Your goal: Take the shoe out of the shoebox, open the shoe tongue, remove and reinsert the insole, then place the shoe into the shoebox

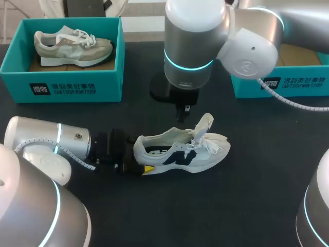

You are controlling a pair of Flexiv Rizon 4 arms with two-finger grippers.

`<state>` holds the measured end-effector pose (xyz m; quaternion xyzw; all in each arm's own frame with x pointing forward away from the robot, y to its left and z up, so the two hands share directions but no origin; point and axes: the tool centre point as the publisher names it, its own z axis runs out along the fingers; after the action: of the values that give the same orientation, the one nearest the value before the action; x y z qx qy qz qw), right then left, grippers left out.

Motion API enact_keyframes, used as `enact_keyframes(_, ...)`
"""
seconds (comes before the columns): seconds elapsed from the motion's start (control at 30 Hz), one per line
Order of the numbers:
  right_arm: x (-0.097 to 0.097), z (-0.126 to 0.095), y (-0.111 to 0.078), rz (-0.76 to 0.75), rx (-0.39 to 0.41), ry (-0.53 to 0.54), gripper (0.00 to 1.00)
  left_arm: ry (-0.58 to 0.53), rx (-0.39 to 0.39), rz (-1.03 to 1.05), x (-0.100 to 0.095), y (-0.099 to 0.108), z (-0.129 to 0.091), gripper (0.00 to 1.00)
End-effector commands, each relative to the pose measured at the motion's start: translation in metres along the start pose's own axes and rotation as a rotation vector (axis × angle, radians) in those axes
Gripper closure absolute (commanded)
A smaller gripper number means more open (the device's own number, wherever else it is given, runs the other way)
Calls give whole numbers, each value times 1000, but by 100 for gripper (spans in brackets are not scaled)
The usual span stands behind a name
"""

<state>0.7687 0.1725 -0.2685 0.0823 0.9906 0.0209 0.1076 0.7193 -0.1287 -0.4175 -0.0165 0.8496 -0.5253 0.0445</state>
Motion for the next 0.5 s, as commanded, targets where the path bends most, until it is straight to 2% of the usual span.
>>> enact_keyframes(0.03, 0, 1, 1, 0, 2, 0, 100, 1, -3, 0, 2, 1, 2, 100)
enact_keyframes(0.3, 0, 1, 1, 0, 2, 0, 100, 1, -3, 0, 2, 1, 2, 100)
enact_keyframes(0.33, 5, 9, 5, -23, 6, 26, 100, 1, -3, 0, 2, 1, 2, 100)
enact_keyframes(0.4, 15, 22, 16, -51, -59, 38, 100, 1, -3, 0, 2, 1, 2, 100)
enact_keyframes(0.47, 26, 34, 25, -90, -44, 71, 100, 1, -3, 0, 2, 1, 2, 100)
enact_keyframes(0.5, 32, 41, 30, -113, -65, 69, 100, 1, -3, 0, 2, 1, 2, 100)
